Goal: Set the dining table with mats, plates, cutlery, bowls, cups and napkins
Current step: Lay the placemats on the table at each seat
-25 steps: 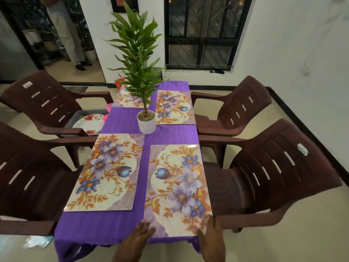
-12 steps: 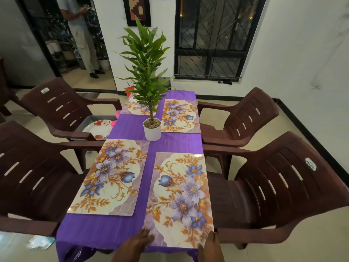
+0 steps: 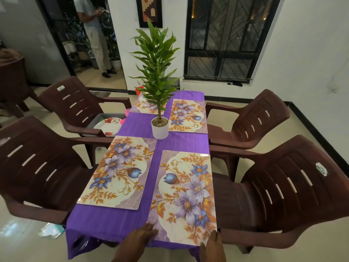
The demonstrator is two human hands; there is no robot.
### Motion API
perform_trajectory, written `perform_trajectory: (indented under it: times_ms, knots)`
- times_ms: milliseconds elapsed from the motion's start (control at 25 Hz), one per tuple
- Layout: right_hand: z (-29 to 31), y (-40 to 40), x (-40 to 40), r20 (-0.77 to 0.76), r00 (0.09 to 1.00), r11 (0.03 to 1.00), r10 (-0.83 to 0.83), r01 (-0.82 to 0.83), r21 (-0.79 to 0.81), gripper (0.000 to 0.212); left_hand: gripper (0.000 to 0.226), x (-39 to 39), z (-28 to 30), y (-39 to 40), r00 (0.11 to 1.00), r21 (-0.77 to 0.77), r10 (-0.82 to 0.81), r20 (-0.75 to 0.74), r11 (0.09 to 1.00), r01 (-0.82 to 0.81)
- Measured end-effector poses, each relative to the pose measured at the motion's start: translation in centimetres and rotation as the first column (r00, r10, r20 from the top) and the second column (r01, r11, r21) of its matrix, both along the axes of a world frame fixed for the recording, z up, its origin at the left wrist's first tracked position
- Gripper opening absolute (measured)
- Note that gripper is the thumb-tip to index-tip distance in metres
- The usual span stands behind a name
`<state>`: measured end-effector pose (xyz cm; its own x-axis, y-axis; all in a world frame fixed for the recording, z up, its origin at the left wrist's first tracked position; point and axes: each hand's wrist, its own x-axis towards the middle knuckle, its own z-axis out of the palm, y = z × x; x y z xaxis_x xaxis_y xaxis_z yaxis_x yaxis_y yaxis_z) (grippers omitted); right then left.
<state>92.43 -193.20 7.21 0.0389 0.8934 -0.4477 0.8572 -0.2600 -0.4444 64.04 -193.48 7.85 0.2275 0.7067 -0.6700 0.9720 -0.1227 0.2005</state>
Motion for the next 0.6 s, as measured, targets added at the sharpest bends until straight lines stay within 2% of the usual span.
perform_trajectory:
  times_ms: [80,160,360,480,600]
  knots:
    - [1.8,-0.3,0.1,-0.009,0.997,0.996,-0.075,0.075,0.042,0.083,0.057,0.1,0.8,-1.0,0.991,0.114,0.101,0.089,0.987,-0.111]
    - [2.0,-0.9,0.3,-0.038,0.995,0.991,-0.088,0.091,0.097,0.071,0.053,-0.1,1.3,-3.0,0.955,0.244,0.211,0.21,0.934,-0.26]
    - [1.4,-1.5,0.2,-0.008,0.997,0.992,-0.073,0.073,0.107,0.047,0.051,0.4,3.0,-3.2,0.934,0.225,0.247,0.26,0.925,-0.307]
    - [2.3,-1.4,-0.1,0.099,0.993,0.992,-0.062,0.051,0.116,0.045,0.048,-0.1,3.3,-3.1,0.952,0.21,0.175,0.251,0.95,-0.23]
    - [3.0,-1.1,-1.7,0.27,0.961,0.959,-0.06,-0.019,0.281,0.057,0.049,-0.5,4.5,-3.9,0.937,0.317,0.199,0.286,0.904,-0.289]
